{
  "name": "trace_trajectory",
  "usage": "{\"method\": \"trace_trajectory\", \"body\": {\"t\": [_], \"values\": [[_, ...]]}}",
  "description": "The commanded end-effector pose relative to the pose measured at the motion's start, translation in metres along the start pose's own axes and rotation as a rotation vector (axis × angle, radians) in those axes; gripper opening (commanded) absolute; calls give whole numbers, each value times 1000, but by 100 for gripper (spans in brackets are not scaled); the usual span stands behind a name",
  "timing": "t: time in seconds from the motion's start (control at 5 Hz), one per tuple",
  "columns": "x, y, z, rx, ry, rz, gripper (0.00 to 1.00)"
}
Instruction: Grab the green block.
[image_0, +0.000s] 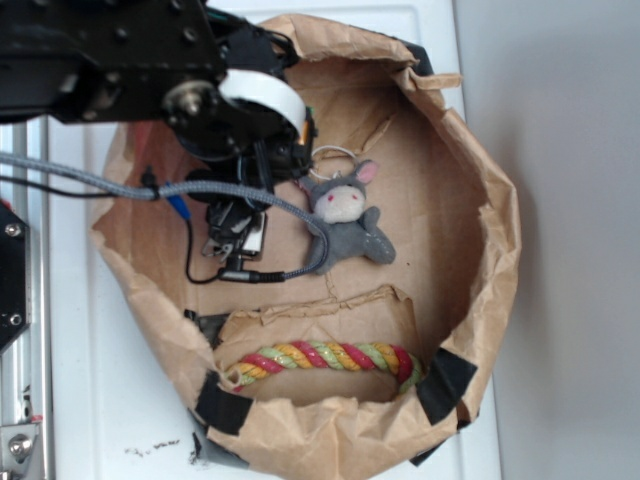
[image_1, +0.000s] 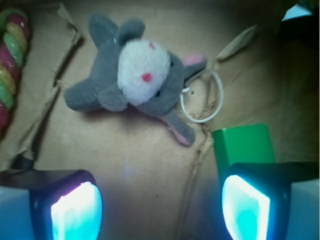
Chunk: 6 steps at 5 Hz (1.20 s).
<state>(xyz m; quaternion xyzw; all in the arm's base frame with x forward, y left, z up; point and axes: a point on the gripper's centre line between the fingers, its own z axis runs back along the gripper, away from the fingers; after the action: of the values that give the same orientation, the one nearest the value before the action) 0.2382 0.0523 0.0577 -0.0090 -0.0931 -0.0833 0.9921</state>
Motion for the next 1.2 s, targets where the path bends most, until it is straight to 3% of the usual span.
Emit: {"method": "trace_trajectory", "body": {"t": [0.0,0.2,0.4,0.6,1.0], "values": [[19,26,9,-10,-15,-33,100],[14,42,30,-45,67,-81,100],[5,60,36,-42,107,-121,100],[0,68,30,-33,96,-130,100],[5,59,-6,12,28,-121,100]]}}
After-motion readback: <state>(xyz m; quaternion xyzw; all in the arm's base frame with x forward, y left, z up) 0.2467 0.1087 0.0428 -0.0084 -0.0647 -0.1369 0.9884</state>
